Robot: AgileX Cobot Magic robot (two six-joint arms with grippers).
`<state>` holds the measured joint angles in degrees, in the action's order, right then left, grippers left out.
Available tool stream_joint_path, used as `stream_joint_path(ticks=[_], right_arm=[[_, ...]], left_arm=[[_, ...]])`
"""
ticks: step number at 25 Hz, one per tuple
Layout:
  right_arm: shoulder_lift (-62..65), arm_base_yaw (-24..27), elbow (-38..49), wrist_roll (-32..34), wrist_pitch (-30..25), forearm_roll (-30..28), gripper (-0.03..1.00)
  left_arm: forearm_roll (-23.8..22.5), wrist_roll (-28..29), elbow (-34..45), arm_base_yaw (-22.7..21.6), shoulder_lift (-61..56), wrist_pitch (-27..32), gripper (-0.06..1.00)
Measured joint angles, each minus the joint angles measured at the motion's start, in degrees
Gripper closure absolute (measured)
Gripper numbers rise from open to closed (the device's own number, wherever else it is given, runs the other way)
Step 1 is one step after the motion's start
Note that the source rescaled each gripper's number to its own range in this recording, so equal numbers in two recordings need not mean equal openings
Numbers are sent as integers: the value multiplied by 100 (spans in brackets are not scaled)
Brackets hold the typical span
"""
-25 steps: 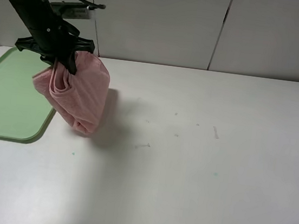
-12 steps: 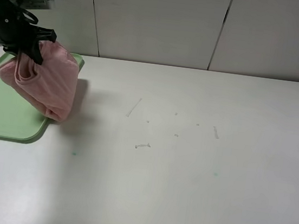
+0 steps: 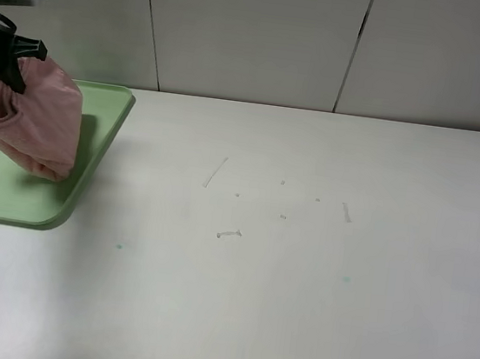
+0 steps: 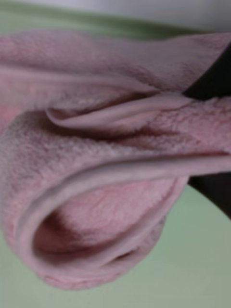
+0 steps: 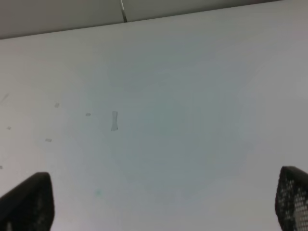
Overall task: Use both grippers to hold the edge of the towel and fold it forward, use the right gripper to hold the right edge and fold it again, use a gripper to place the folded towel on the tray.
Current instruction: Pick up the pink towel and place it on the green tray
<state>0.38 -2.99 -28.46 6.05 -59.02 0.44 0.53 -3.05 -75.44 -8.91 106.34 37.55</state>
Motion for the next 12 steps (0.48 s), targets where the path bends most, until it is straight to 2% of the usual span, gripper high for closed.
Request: stream_joint_path(ticks=[9,11,12], right_arm=[[0,0,0,0,0,0,-3],[0,0,0,0,0,0,-3],[0,0,0,0,0,0,-3]], left_arm=[[-187,0,418,-185,0,-360,76],[-230,-2,420,-185,0,-353,70],[-250,-2,420,-185,-7,-314,59]])
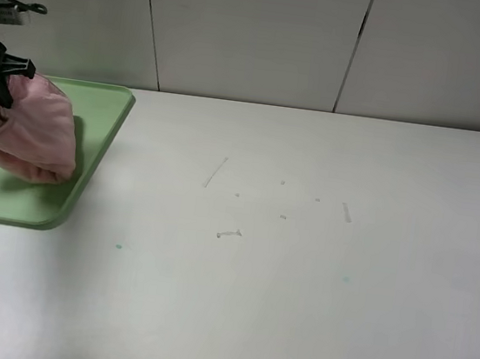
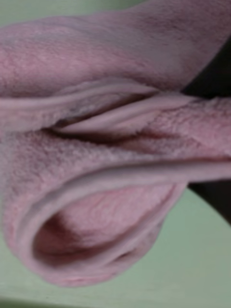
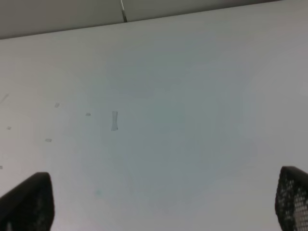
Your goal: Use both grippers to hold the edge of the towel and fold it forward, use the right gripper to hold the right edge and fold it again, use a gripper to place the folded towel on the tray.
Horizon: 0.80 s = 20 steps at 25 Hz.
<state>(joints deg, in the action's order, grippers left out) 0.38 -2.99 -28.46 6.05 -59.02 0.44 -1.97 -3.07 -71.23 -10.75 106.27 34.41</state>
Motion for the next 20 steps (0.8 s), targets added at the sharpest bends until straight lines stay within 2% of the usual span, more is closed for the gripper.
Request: stream_joint_path(ticks=[2,3,5,7,11,20], right_arm=[[0,0,0,0,0,0,-3],[0,0,0,0,0,0,-3],[0,0,0,0,0,0,-3],[0,0,0,0,0,0,-3],[0,0,0,0,0,0,-3],[0,0,0,0,0,0,-3]], left_arm=[[-164,91,-32,0,-75,199,27],[-272,154,-105,0,-135,410,14],[-503,213,-305,0,-297,824,3],[-633,231,-530,0,-449,1128,-2],[-748,231,-792,0,-630,1610,-5],[-765,231,-818,0,-810,2054,-5]])
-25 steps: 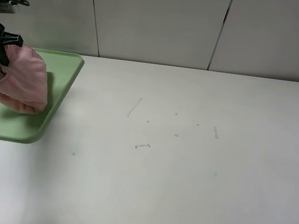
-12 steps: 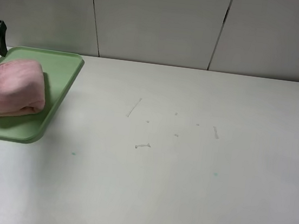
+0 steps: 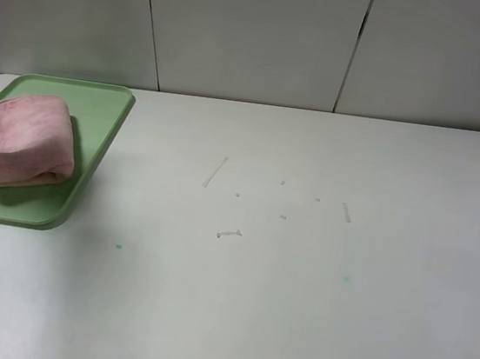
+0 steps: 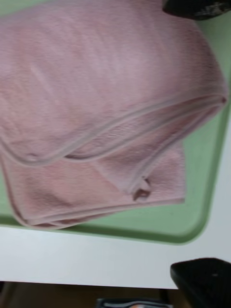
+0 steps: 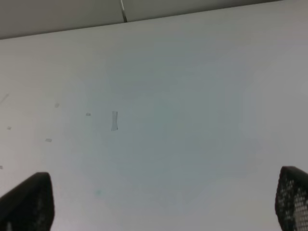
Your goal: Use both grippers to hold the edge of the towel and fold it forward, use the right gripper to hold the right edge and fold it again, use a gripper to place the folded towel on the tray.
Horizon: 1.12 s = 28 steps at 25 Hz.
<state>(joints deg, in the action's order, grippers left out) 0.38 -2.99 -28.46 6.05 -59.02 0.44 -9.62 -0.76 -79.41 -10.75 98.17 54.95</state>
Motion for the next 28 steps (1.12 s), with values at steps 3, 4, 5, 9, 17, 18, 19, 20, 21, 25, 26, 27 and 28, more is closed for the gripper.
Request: stream_joint_path(ticks=[3,4,5,9,17,18,19,20,21,25,26,27,28], right_arm=[[0,0,0,0,0,0,-3],[0,0,0,0,0,0,-3],[0,0,0,0,0,0,-3],[0,0,0,0,0,0,-3],[0,0,0,0,0,0,-3],[0,0,0,0,0,0,-3],[0,0,0,0,0,0,-3],[0,0,0,0,0,0,-3],[0,0,0,0,0,0,-3],[0,0,0,0,0,0,-3],[0,0,0,0,0,0,-3],[0,0,0,0,0,0,-3],[0,0,0,0,0,0,-3]], left_arm=[[6,0,0,0,-9,244,-5],[14,0,0,0,-41,310,-5],[23,0,0,0,-74,380,-5],[59,0,0,0,-364,691,-5],[72,-94,0,0,-1118,1312,-5],[72,-106,0,0,-1220,1317,-5],[72,-118,0,0,-1311,1317,-5],[83,-125,0,0,-1426,1319,-5],[98,-152,7,0,-1555,1319,-5],[165,-232,331,0,-2204,1324,-5],[183,-240,471,0,-2357,1324,-5],[223,-258,617,0,-2539,1324,-5],[268,-302,739,0,-2718,1324,-5]])
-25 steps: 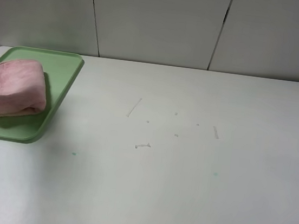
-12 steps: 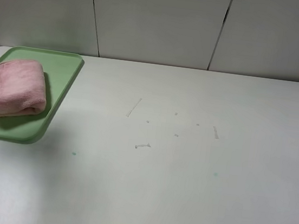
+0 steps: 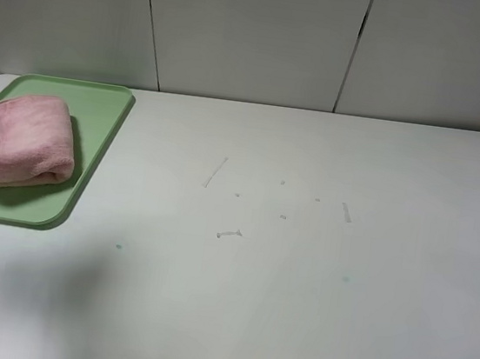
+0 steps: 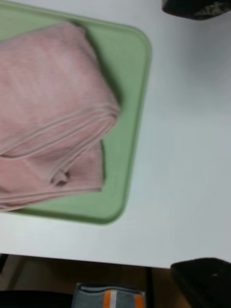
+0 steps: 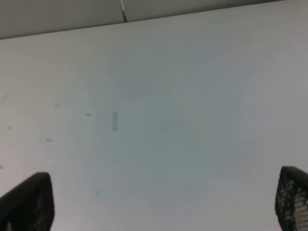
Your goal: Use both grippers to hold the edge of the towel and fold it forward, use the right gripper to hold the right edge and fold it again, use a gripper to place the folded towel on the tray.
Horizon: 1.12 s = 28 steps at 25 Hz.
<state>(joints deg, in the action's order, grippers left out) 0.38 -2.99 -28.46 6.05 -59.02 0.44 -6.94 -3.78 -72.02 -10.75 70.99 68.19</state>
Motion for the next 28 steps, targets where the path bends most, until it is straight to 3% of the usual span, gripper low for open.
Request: stream_joint_path(ticks=[13,28], right_arm=[[0,0,0,0,0,0,-3],[0,0,0,0,0,0,-3]], left_arm=[[519,-367,1651,0,-2579,4,-5],[1118,-535,2871,0,-5389,11,-5]])
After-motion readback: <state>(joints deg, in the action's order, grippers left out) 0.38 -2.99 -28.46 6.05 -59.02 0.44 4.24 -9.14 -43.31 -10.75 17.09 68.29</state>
